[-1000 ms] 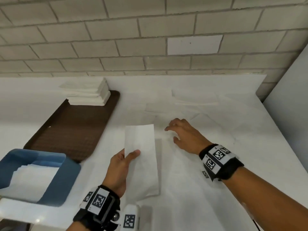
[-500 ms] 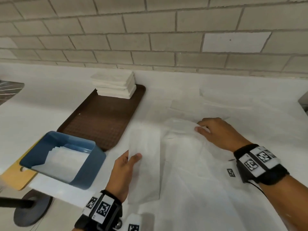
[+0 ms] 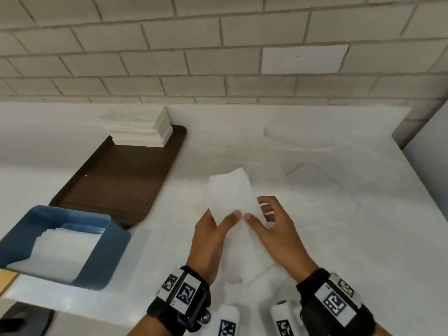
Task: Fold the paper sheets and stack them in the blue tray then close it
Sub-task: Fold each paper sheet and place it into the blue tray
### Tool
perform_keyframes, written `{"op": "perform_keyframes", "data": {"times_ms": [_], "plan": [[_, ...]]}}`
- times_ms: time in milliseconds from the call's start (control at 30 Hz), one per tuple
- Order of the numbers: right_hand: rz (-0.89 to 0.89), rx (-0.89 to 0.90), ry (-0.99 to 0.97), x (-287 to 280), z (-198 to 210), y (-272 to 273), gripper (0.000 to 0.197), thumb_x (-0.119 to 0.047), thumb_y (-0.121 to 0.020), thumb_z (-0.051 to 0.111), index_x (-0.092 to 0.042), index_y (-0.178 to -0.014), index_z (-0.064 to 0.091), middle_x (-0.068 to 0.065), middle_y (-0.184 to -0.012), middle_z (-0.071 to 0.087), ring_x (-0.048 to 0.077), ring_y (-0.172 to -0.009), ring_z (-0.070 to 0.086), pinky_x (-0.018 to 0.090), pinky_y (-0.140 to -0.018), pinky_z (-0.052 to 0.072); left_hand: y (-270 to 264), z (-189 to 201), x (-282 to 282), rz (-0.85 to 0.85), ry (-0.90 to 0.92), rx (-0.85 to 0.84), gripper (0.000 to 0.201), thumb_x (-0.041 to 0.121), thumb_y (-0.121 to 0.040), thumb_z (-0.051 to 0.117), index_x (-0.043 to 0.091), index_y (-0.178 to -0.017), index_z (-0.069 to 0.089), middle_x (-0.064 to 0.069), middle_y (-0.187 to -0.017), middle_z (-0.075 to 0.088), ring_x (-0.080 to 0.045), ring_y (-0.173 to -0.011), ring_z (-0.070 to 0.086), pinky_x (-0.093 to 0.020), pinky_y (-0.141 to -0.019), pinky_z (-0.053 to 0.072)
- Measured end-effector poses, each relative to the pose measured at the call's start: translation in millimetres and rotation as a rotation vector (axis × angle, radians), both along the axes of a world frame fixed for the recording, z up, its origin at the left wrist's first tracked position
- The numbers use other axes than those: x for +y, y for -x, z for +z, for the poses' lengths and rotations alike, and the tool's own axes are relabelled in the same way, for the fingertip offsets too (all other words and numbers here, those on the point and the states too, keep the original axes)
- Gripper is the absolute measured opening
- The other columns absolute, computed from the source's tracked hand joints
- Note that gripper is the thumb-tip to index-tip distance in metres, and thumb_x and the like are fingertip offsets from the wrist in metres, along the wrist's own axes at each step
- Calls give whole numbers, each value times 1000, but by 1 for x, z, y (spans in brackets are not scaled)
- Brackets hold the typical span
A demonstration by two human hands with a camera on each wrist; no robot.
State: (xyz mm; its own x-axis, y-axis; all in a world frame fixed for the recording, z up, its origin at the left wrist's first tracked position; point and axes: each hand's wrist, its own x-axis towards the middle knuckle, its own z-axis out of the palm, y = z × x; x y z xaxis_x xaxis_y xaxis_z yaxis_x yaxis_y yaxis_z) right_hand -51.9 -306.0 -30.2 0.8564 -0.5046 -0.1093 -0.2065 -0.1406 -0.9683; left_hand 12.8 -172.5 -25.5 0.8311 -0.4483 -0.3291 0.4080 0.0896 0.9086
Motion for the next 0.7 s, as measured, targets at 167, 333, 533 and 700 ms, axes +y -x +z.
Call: {"op": "perform_keyframes", "data": {"times_ms": [167, 333, 533, 700], "plan": [[113, 94, -142, 14, -3, 1, 33, -44, -97, 50, -39, -127, 39, -10, -127, 49, 6, -113, 55, 36, -97, 51, 4, 1, 1, 71, -39, -101, 27, 9, -91, 70, 11, -119, 68, -9, -111, 77, -31, -103, 74, -54, -95, 57], [194, -12, -123, 27, 3, 4, 11, -41, -102, 38, -46, -111, 40, -14, -119, 57, 1, -107, 58, 32, -94, 51, 2, 4, 11, 118, -18, -166, 31, 14, -87, 76, 9, -117, 69, -11, -111, 77, -33, -103, 74, -54, -93, 57], [215, -56, -10, 41, 13, 3, 22, -60, -95, 34, -49, -113, 35, -18, -117, 53, -7, -99, 57, 23, -81, 56, 8, 15, 25, 131, -40, -397, 26, 21, -79, 78, 15, -104, 74, -1, -99, 79, -20, -93, 76, -31, -76, 61], [254, 26, 85, 37, 1, 6, 21, -35, -100, 43, -38, -119, 34, -13, -119, 45, -9, -98, 51, 8, -73, 46, 12, -9, 40, 80, -155, -414, 17, 12, -86, 78, 15, -103, 76, 3, -97, 80, -21, -94, 76, -26, -75, 60]]}}
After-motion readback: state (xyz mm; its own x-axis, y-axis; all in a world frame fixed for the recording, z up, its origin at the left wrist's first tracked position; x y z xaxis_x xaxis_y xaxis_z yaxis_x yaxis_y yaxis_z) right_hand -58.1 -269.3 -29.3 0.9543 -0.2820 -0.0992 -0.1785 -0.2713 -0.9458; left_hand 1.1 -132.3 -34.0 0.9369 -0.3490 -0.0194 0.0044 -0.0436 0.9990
